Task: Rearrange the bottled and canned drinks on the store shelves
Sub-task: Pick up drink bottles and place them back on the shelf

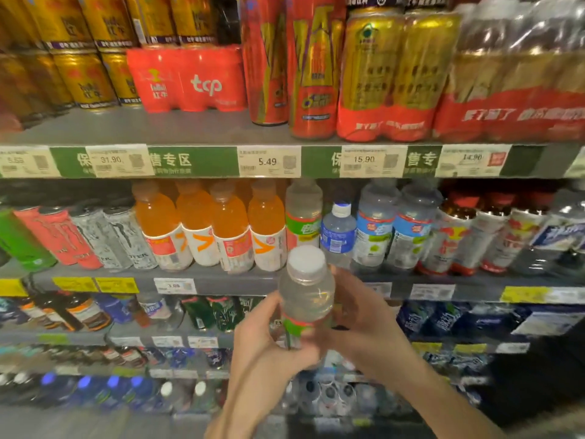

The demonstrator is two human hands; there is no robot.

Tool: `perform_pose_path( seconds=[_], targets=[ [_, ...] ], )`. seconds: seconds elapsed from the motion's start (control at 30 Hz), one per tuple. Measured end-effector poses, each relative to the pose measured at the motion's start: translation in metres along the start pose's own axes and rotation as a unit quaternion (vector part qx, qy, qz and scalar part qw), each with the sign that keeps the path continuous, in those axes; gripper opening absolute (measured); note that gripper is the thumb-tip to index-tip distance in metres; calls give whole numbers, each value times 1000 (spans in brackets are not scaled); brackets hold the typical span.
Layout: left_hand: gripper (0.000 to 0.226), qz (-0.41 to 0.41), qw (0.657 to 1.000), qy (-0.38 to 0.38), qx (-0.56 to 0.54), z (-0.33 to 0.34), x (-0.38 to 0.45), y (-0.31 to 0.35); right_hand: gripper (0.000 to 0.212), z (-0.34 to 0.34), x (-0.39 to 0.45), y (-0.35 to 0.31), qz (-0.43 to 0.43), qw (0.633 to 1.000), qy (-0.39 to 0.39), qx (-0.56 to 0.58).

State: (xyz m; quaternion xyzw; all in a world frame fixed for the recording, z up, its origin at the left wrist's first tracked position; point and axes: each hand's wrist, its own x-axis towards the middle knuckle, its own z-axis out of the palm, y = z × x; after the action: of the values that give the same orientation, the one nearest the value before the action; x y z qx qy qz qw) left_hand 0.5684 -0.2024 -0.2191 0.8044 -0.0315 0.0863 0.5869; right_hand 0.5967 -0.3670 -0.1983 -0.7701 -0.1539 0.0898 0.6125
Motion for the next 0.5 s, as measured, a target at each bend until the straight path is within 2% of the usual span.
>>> perform_pose_path(
  seconds=[0.13, 0.33, 0.5],
  targets=[
    [58, -16, 999, -27, 9, 10, 5, -7, 70, -9, 5, 16, 14, 999, 22, 27],
    [65, -34, 999, -14, 15, 24, 14, -22, 59, -13, 15, 33, -34, 997, 75, 7],
    [72, -36, 999, -24, -21, 41, 29, -25, 62, -24, 17, 37, -31, 994, 93, -44]
  ],
)
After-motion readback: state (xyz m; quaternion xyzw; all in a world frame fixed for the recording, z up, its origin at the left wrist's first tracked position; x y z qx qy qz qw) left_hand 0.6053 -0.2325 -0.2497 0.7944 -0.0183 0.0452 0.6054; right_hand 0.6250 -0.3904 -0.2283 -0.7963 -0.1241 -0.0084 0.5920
